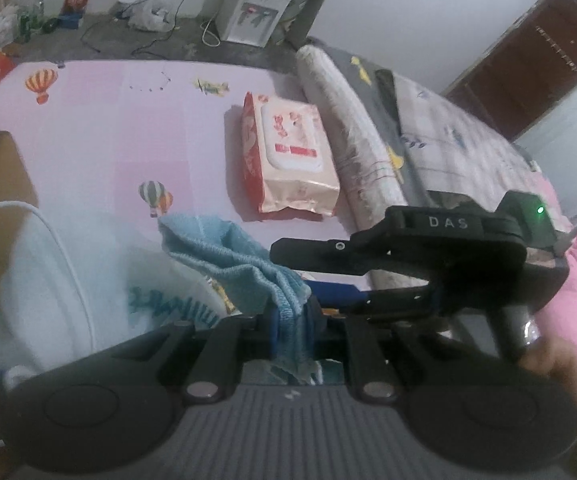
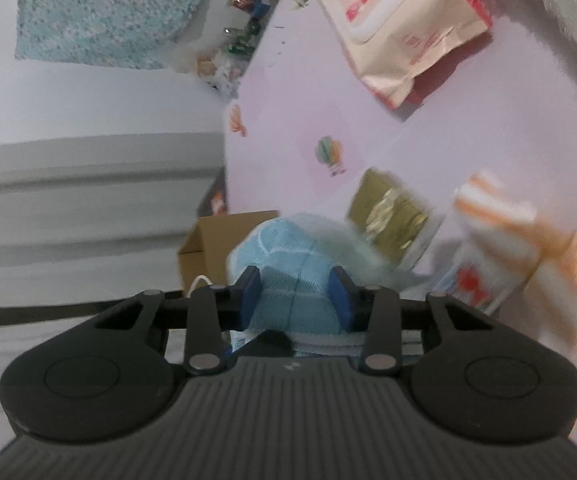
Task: Organize soft objects
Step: 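Carry the blue towel into the box with both tools and release, then reach the right tool to the orange-and-white striped roll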
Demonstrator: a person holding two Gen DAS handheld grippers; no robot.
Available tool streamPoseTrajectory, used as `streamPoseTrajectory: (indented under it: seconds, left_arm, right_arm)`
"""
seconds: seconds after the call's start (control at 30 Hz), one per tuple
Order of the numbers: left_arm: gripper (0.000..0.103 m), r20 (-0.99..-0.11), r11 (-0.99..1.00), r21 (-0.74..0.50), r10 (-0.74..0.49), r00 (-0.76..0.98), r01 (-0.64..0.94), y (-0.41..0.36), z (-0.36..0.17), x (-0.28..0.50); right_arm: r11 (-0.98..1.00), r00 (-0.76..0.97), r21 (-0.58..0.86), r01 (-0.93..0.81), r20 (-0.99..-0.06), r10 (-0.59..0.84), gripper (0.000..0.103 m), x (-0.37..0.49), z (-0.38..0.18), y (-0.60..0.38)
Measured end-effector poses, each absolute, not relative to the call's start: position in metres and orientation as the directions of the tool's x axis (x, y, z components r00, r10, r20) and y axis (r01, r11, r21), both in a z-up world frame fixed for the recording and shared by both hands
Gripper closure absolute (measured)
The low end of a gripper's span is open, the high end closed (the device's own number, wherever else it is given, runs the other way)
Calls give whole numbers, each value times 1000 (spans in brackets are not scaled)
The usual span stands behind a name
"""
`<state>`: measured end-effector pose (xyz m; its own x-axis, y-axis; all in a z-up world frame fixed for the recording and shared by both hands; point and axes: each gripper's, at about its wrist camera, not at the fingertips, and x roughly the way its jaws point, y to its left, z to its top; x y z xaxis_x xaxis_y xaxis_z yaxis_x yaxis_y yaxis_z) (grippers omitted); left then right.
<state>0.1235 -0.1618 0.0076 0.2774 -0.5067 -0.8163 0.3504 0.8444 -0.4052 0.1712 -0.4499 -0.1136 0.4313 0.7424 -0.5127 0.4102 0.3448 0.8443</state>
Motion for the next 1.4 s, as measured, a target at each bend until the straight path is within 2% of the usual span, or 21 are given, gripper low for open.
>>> streamPoseTrajectory:
  seconds: [0.2,0.33,0.43,0.53,0.7,0.87,1.1,1.2,1.23,1.27,1.3,1.33,1.4]
  left_arm:
    - [90,-839,872,-336,-449,308,357,-97,56,109]
    - [90,-857,904,-277,-385,342,325,-39,84,110]
    - [90,-877,928,-217,-321,358,302,4,96,114]
    - [90,-892,936,-166,-277,358,311,39,97,121]
    - [90,-915,904,-120,-262,307,411,68,65,137]
    - [90,-944,843,-145,-275,183,519,70,6,146]
    - [88,-952,768,-147,-280,122,623,53,-47,160]
    - [76,-961,774,-141,-256,101,617,53,-61,164]
    - [68,-963,782,-135,-247,104,609,54,-62,166]
    - [53,-966,795,-130,-237,107,593,55,-61,167]
    - [47,-967,809,-128,-230,110,573,58,-58,169]
    - [43,-964,818,-130,-236,120,560,60,-53,171]
    - [42,-959,838,-127,-240,149,530,66,-42,171]
  right_arm:
    - [233,470,880,414,-426,773,65,158,-82,-393]
    - [120,489,910,396,-320,812,64,163,-75,-326]
    - [27,489,918,396,-236,839,64,173,-78,-272]
    - [32,440,923,383,-213,872,64,185,-78,-222]
    - [96,458,919,382,-278,844,63,193,-80,-188]
    - [132,517,891,434,-366,774,62,178,-94,-214]
    - [181,537,840,512,-477,696,60,150,-110,-233]
    - [178,544,827,533,-496,677,57,143,-117,-233]
    - [179,545,824,538,-501,672,56,142,-118,-232]
    - [180,546,822,540,-505,668,54,140,-119,-231]
    - [181,547,822,540,-506,667,52,140,-121,-231]
    - [183,547,822,539,-507,666,52,142,-122,-230]
    - [182,554,823,538,-508,659,49,144,-121,-227]
